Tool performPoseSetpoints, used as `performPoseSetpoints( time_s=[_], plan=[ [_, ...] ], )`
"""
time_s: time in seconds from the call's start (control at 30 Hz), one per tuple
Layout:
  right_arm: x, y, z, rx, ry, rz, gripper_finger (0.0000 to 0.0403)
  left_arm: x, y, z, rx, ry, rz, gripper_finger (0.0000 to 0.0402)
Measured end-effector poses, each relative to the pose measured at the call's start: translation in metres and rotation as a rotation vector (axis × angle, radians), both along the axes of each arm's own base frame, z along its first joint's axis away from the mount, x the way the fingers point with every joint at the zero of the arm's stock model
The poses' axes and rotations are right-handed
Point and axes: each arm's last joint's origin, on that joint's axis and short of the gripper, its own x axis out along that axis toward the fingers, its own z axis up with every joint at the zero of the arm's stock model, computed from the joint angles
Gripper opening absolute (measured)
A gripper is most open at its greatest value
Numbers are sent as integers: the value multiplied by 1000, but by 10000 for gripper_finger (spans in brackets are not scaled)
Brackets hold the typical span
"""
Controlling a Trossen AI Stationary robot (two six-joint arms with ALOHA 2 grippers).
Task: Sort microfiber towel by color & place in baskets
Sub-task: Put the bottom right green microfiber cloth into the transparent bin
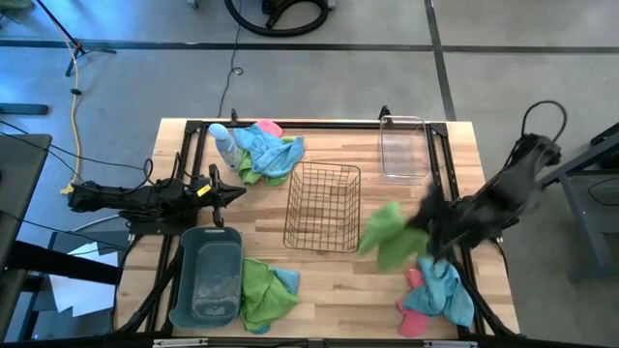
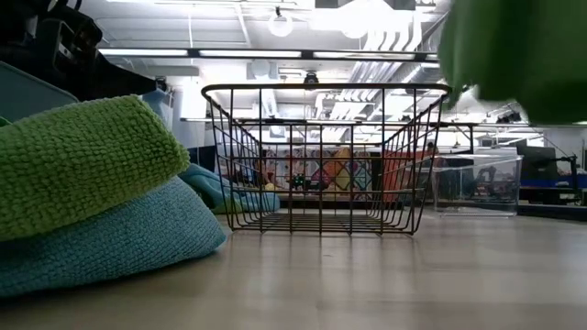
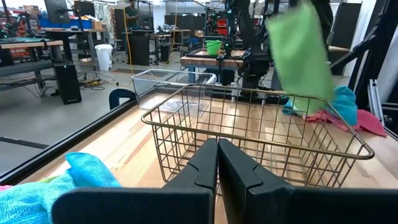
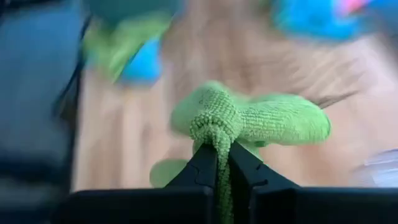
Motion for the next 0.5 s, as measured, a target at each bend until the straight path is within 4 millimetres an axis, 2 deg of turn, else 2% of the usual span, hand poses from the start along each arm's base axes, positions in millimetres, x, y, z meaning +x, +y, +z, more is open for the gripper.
performPoseSetpoints(
  time_s=[0.27, 0.37, 0.5],
  plan=[
    [-28, -65, 71, -341, -261, -449, 1, 0, 0, 0, 0, 0, 0, 0],
    [-35, -81, 85, -458, -264, -606, 1, 0, 0, 0, 0, 0, 1, 0],
    [-37, -97, 88, -524, -235, -798, 1, 0, 0, 0, 0, 0, 0, 0]
  ],
)
